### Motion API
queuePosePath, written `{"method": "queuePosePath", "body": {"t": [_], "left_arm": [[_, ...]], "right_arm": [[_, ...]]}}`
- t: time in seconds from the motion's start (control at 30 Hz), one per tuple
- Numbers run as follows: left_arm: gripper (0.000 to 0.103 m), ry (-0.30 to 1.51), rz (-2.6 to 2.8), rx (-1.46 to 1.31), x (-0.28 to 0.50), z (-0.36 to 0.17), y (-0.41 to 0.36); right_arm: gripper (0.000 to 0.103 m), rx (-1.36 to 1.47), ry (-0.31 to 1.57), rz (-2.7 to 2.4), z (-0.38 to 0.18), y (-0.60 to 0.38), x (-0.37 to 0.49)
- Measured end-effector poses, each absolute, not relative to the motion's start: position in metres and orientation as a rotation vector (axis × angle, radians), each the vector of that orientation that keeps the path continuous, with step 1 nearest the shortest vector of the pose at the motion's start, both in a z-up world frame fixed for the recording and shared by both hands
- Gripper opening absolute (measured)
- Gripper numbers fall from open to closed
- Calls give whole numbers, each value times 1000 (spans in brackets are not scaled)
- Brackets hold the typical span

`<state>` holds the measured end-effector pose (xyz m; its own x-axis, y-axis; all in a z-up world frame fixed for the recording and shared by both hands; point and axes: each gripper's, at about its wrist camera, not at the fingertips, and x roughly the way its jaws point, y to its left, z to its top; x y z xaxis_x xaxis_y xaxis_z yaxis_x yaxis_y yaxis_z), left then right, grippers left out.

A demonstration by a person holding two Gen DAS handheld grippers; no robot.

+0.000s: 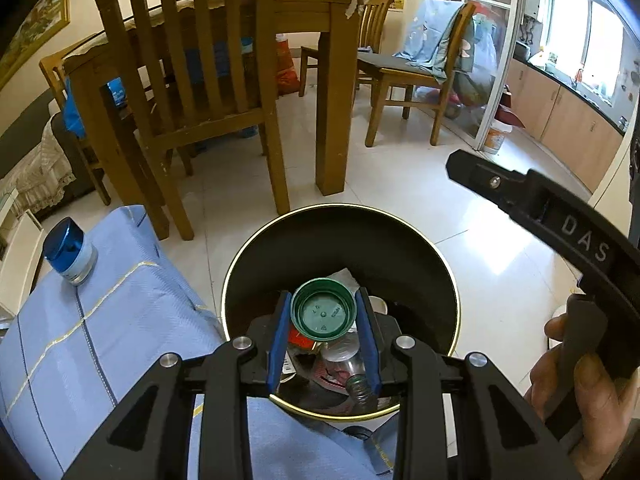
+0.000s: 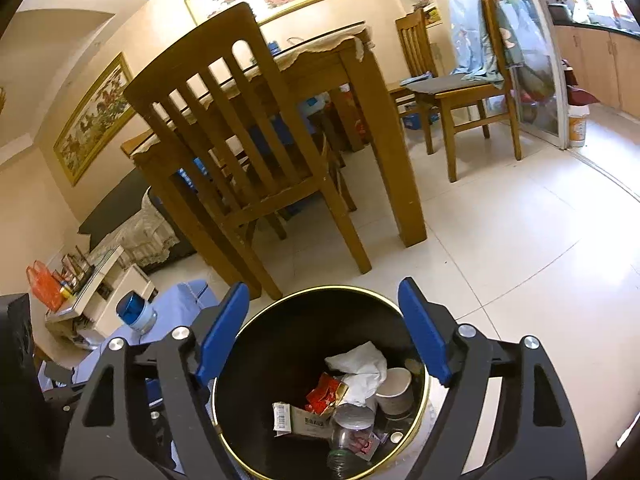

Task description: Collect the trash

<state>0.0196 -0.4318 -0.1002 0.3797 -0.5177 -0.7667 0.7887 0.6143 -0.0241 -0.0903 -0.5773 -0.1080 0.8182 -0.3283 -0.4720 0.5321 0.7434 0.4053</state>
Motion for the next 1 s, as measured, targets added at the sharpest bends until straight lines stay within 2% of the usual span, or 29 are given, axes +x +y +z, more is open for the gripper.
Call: {"method": "queuePosePath", "body": {"t": [0.07,0.47,0.53,0.63,0.7,0.77,1.0], "left_arm": [[41,823,-861,374,20,-101,-432],[42,803,-862,360,18,-96,-421],[46,790,-848,356,17,-92,-415],[65,755,-798,351,14,-85,-398],[83,730,-747,346,14,-79,-382],[95,701,-654,353,14,-74,-359],[96,687,-270,308,37,-58,-235]], "right_arm": [[83,563,377,-512,-108,-580,-95],[86,560,412,-533,-112,-583,-88],[87,555,421,-535,-113,-583,-86],[90,542,435,-537,-114,-580,-81],[93,518,450,-537,-113,-575,-77],[98,480,485,-523,-114,-566,-68],[98,344,766,-376,-136,-494,-13]]}}
